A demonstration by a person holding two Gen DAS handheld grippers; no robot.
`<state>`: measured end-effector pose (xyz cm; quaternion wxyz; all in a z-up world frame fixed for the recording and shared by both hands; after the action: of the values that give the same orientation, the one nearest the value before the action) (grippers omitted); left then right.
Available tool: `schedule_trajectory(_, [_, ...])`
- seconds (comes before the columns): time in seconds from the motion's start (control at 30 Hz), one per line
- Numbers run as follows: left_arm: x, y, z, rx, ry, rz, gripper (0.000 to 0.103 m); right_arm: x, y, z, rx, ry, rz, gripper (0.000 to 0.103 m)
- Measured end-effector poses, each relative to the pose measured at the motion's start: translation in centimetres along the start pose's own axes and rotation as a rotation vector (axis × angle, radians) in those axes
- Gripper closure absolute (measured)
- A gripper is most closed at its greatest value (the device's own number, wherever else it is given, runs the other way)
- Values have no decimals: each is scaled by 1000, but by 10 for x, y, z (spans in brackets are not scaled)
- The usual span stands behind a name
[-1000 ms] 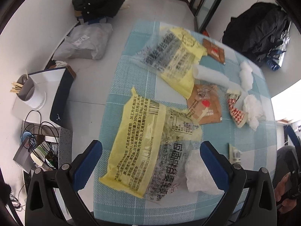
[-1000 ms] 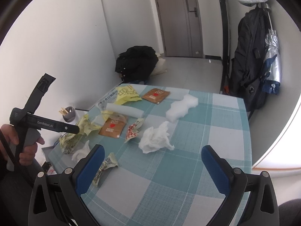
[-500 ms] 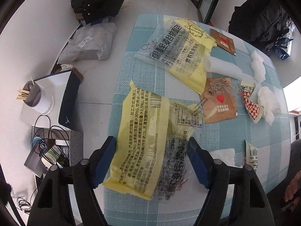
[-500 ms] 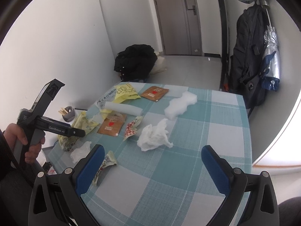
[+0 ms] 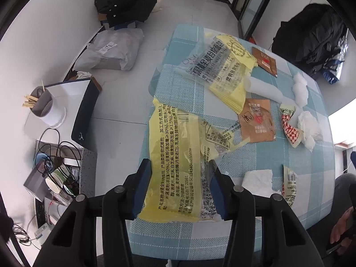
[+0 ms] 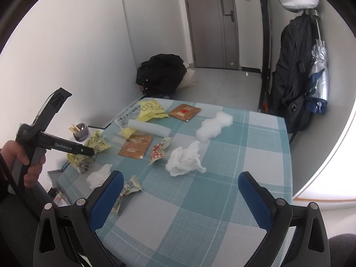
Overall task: Collect trash
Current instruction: 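Lower the left tool onto the yellow plastic bag and close on it, then lift the yellow bag with the left tool while the right tool grasps a white tissue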
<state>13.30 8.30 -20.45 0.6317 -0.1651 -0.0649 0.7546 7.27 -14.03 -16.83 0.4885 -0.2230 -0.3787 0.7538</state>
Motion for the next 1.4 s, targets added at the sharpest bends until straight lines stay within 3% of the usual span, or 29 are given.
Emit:
schedule_trajectory(0.17, [4,0,14,-46,36,32,58,15,-15,6,-37,-47,26,0])
schedule_trajectory(0.37, [12,-2,38,-114,108,96,58,60,-31,-12,-10,-168,121,0])
schedule_trajectory(0.57, [21,-3,63,-181,176,139,58,108,-24,-48,91,-253,254,1])
schedule_trajectory(0.67, [30,-2,73,-207,207,175,58,123,-15,-69,170,-312,250,5])
schedule_trajectory(0.73, [32,-1,77,-216,221,185,58,130,-9,-80,207,-326,271,14])
schedule_trajectory(0.87, [33,1,86,-235,240,169,58,143,1,-98,255,-292,357,21])
schedule_trajectory(1.0, [37,3,93,-249,234,169,58,151,12,-107,288,-288,434,36])
schedule_trajectory(1.07, [36,3,95,-252,233,168,58,152,17,-109,308,-281,471,50])
schedule_trajectory(1.13, [35,5,97,-255,234,166,58,152,24,-113,340,-273,494,72])
schedule_trajectory(1.23, [30,6,101,-262,229,154,58,147,23,-107,328,-279,478,90])
schedule_trajectory(1.4, [18,6,108,-270,224,137,58,132,7,-89,267,-358,362,92])
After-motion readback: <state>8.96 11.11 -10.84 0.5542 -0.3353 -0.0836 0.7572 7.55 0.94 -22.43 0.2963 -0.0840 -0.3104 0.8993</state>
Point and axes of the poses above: each gripper's, at about its wrist camera, not at the fingertips, and z roughly against the way its jaws point, x to its left, y to its underside, the point moved 7 cm from there along -z, roughly the way its jaws point, and after that the axes turned 9 degrees about z, right-handed, at the moved point
